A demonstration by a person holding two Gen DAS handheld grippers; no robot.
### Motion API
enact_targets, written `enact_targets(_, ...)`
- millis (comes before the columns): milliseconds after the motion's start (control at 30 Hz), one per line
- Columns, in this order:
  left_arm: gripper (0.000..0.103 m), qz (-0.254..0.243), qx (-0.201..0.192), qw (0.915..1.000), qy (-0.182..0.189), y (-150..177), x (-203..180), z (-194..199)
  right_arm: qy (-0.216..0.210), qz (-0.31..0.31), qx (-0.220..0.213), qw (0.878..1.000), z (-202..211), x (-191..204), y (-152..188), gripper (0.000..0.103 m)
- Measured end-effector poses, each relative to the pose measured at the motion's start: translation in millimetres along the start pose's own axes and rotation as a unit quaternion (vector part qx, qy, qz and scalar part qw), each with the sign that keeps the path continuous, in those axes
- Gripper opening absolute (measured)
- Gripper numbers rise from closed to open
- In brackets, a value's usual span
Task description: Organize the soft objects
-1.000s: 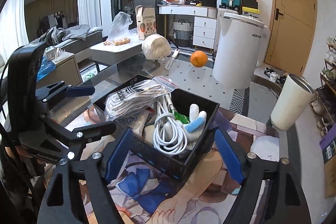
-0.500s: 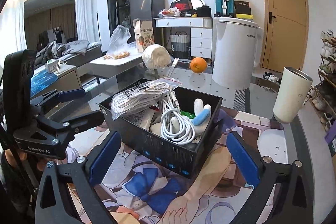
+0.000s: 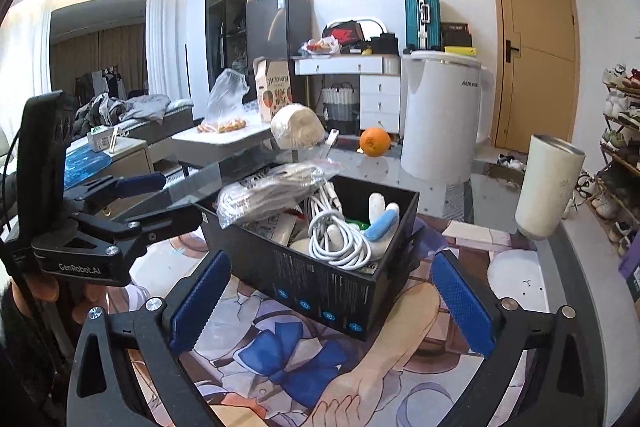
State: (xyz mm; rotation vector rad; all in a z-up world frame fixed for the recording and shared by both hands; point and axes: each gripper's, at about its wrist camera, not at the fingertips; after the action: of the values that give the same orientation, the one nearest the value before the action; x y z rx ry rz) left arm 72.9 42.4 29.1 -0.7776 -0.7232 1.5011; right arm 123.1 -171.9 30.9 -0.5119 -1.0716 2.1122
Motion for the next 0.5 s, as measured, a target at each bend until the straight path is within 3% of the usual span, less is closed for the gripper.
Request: enact_targets(500,0.103,-0.002,-0.006,1.0,-0.006,0.6,-1.5,1.7,0.023,-0.004,-0.034,0.999,12.7,-1.1,4.9,0.102)
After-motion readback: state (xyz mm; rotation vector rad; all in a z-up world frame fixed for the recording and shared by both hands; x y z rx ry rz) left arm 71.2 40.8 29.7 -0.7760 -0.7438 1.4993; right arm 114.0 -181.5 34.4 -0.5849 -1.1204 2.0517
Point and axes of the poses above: each gripper's, at about its wrist camera, not at the fingertips, and z roughly against the way its jaws point, x to its left, y to its underside, and after that the axes turned 9 degrees about x, right-handed
